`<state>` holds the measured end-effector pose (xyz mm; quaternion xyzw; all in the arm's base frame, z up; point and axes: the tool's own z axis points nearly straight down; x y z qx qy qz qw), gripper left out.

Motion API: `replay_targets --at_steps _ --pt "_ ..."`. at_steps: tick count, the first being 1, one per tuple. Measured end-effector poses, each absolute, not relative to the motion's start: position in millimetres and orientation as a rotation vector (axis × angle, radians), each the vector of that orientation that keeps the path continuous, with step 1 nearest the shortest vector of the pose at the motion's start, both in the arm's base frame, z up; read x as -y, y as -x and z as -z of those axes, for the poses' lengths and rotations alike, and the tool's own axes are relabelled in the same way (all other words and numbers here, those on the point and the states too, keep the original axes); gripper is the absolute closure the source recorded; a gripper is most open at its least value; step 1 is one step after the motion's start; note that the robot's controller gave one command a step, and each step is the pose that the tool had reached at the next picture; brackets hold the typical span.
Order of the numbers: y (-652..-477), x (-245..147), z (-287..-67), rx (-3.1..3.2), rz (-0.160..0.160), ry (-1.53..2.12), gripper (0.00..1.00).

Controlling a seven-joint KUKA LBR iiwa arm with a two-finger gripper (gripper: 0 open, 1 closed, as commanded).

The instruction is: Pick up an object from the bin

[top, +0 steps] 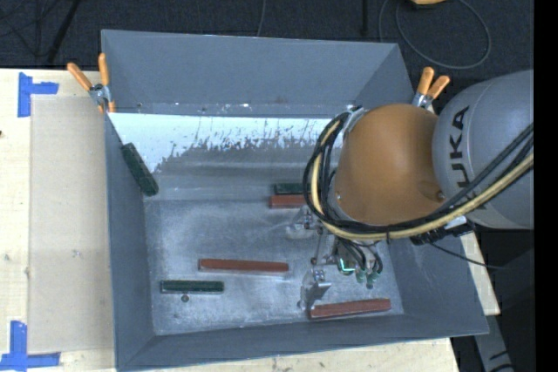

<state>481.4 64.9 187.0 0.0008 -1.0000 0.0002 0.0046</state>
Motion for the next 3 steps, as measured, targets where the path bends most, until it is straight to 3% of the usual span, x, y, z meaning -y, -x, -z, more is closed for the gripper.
replay_targets --at_steps 1,2,3 --pt "-483.1 -64 -190 3.139 0.0 0.001 0.0" --pt "-513.8 -85 -77 3.14 0.001 0.023 1.0" --pt "-513.8 -85 -77 3.14 0.002 0.024 1.0"
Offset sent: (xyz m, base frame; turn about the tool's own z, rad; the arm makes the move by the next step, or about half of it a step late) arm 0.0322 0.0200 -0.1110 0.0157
